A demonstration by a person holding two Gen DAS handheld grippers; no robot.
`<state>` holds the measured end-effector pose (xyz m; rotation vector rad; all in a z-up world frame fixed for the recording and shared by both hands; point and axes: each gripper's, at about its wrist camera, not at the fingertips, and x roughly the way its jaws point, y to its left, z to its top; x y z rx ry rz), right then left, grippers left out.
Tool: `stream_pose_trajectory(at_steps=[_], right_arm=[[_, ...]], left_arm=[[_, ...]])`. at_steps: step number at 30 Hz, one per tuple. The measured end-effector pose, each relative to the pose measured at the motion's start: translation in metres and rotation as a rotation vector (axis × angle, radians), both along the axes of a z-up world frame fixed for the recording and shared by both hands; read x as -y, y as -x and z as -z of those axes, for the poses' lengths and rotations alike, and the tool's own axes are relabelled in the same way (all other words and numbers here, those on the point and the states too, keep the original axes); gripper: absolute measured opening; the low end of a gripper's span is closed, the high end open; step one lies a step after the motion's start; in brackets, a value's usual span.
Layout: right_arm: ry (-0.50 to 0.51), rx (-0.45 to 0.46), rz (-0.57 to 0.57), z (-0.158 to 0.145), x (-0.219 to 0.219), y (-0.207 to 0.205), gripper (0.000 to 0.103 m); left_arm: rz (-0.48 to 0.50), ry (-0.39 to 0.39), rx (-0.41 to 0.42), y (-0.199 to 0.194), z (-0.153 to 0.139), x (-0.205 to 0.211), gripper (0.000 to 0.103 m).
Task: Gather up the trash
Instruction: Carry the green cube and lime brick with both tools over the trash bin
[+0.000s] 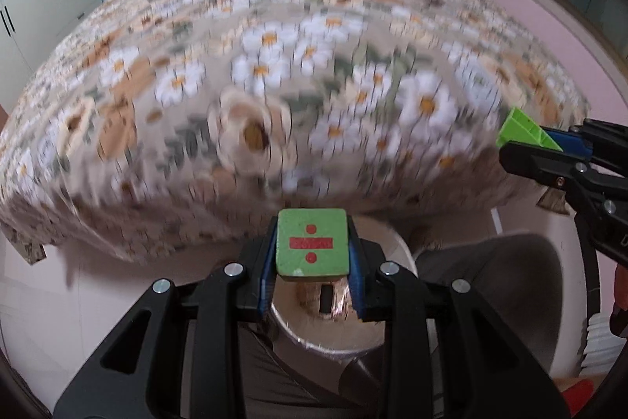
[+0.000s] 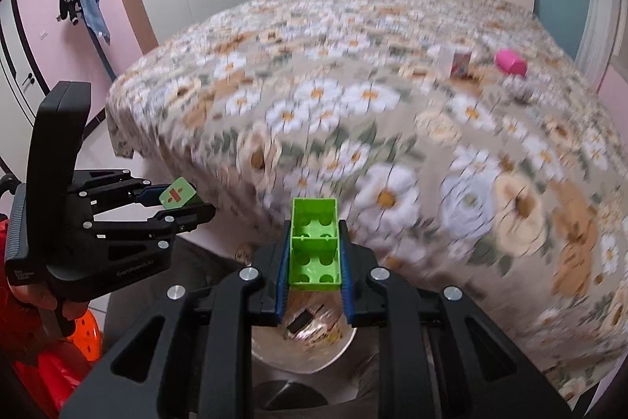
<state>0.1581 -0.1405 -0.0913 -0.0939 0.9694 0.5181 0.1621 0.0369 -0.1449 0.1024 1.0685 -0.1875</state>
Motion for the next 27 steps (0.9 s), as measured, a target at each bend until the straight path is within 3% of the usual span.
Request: stream_pose_trajectory(at_steps=[11, 27], right_arm=[[0.095, -0.147, -0.035, 0.099, -0.035, 0.003, 0.023], [0.171, -0.398, -0.006, 0.231, -0.048, -0.009, 0.023]], left_arm=[[-0.038, 0.018, -0.183, -0.004, 0.102, -0.012, 0.031], [-0.084, 0.043, -0.411, -0.028, 0.206, -0.021, 0.031]])
